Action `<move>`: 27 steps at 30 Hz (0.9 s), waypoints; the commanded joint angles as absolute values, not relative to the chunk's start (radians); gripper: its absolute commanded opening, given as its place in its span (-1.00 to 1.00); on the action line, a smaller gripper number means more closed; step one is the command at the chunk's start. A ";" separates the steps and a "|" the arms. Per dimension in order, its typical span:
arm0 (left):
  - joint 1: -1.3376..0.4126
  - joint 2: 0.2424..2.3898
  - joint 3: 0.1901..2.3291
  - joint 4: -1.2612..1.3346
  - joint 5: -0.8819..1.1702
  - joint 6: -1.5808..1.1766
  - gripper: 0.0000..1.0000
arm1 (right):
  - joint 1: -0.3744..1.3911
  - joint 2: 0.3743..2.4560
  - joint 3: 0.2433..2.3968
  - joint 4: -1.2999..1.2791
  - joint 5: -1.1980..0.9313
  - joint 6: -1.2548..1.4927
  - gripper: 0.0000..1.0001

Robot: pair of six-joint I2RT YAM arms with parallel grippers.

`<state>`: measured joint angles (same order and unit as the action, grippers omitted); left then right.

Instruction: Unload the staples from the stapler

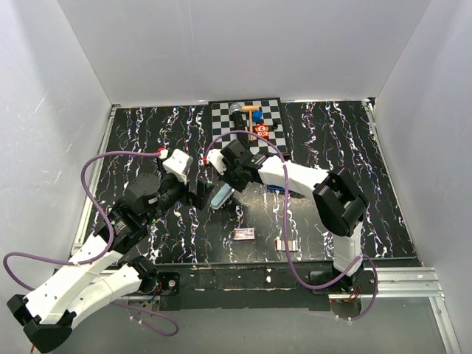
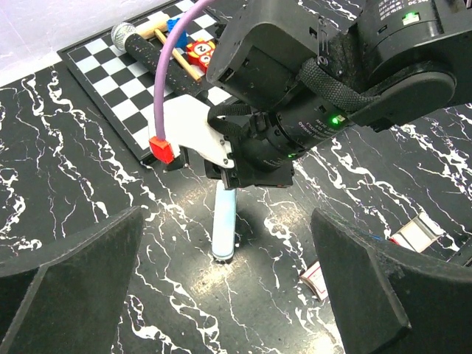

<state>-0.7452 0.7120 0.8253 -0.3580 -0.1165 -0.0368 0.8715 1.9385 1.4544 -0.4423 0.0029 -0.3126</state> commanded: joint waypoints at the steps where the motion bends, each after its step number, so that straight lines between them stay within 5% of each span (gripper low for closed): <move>1: -0.741 0.715 0.815 -0.341 -0.129 -0.028 0.96 | 0.868 1.950 1.488 -0.403 0.029 -0.285 -0.97; 13: -0.741 0.765 0.807 -0.333 -0.219 -0.093 0.96 | 0.796 1.704 1.365 -0.431 0.109 -0.144 -0.97; 27: -0.739 1.064 0.893 -0.370 -0.215 -0.130 0.96 | 0.746 1.333 1.174 -0.498 0.201 0.026 0.04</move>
